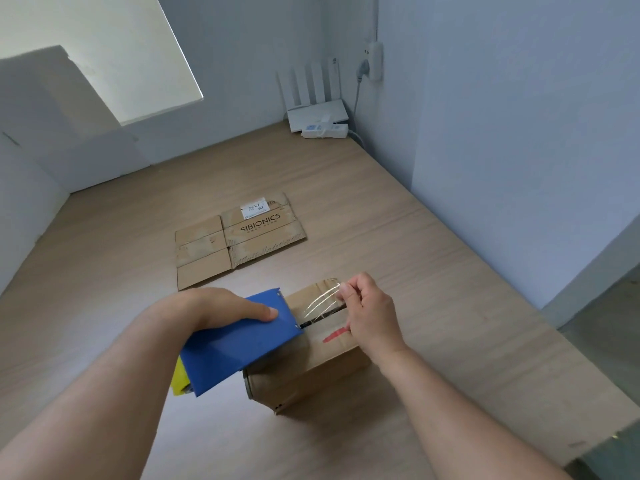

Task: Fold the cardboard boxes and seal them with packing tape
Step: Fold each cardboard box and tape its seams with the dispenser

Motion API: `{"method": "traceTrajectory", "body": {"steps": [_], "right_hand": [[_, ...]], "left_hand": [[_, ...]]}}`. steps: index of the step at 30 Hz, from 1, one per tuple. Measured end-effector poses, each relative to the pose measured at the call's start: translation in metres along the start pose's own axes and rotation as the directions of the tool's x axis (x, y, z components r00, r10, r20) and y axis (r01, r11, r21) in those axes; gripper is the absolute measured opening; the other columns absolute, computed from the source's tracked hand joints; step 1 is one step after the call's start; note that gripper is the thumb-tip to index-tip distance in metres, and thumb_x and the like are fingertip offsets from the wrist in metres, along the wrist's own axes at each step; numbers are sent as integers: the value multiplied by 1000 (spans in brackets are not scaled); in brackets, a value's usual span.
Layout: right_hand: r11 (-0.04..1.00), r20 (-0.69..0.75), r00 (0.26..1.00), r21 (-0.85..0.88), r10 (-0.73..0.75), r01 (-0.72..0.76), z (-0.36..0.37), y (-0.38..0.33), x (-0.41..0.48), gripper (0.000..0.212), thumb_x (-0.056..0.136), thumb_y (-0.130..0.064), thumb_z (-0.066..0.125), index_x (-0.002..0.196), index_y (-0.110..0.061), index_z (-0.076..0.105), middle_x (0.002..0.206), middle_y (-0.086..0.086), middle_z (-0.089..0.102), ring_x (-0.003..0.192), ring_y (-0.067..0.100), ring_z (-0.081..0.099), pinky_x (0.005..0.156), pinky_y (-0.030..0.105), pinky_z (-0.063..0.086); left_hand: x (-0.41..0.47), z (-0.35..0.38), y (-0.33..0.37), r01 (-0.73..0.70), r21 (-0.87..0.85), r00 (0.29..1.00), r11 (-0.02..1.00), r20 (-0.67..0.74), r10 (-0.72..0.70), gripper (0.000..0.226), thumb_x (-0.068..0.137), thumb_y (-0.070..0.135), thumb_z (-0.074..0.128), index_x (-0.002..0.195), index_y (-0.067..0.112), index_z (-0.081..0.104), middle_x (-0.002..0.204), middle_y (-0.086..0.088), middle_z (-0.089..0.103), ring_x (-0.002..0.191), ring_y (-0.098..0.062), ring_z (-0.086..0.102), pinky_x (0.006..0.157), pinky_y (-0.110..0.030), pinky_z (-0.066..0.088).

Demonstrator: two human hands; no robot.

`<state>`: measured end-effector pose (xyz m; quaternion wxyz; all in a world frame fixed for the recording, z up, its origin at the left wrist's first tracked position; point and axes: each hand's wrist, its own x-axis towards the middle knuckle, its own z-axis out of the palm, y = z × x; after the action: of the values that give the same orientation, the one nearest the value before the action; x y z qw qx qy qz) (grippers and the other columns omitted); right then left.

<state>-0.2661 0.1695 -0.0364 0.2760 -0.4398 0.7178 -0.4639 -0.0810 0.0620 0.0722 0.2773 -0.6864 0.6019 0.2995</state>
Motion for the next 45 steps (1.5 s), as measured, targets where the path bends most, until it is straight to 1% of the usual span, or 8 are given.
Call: {"method": "traceTrajectory", "body": {"steps": [5,12,17,21,24,26,37,45], "right_hand": [[993,9,998,-96,68,-67,2,1,8,22,101,-31,38,86,-22,51,86,-8,63,72,3,56,53,18,43],[983,-19,984,-47,177,-177,4,-6,15,24,100,-22,36,89,-9,53,81,4,60,66,12,58,51,25,47],[934,65,952,183,300,-307,-3,-10,13,24,99,-19,36,92,-6,54,70,13,64,34,5,51,38,19,40],[952,77,961,136,266,-275,-9,-12,10,23,101,-23,38,89,-10,52,74,11,64,44,10,58,41,24,45],[984,40,983,-29,178,-177,-15,-2,5,20,99,-23,41,87,-13,53,80,6,61,69,22,63,58,39,55],[979,24,979,-5,203,-203,-15,5,2,20,98,-22,45,82,-13,52,79,5,62,71,23,61,64,39,54],[950,-28,956,119,292,-287,-7,31,15,25,97,-19,48,72,-15,47,70,-1,53,62,14,48,52,23,36],[879,158,906,225,393,-421,-5,46,24,25,91,-21,58,67,-14,51,57,-1,54,50,13,46,48,24,35]], "left_hand": [[-5,1,-3,-30,12,995,999,-90,31,69,59,85,59,87,22,60,88,0,63,78,-16,61,62,-29,40],[-14,11,-1,-40,5,998,999,-58,40,72,53,89,57,85,25,63,87,3,63,78,-14,61,58,-28,38],[-10,7,11,32,-75,999,997,22,-30,66,60,77,68,93,22,58,92,-3,62,79,-18,61,60,-29,41],[-8,0,23,71,-45,995,996,77,-68,61,64,70,72,94,19,55,92,-5,60,77,-20,60,56,-29,40],[-5,-2,28,69,-10,993,998,92,-68,62,64,69,72,95,19,54,93,-5,59,78,-20,59,56,-30,41],[-4,-1,29,60,26,995,998,76,-62,63,63,71,72,95,20,53,95,-4,58,80,-20,58,56,-30,40],[2,6,30,-35,38,999,999,-10,36,65,57,80,66,91,25,58,93,0,59,81,-17,58,60,-30,37],[2,5,34,-16,-4,1000,1000,17,16,63,58,77,69,91,23,59,92,-2,61,79,-18,60,57,-29,37]]}}
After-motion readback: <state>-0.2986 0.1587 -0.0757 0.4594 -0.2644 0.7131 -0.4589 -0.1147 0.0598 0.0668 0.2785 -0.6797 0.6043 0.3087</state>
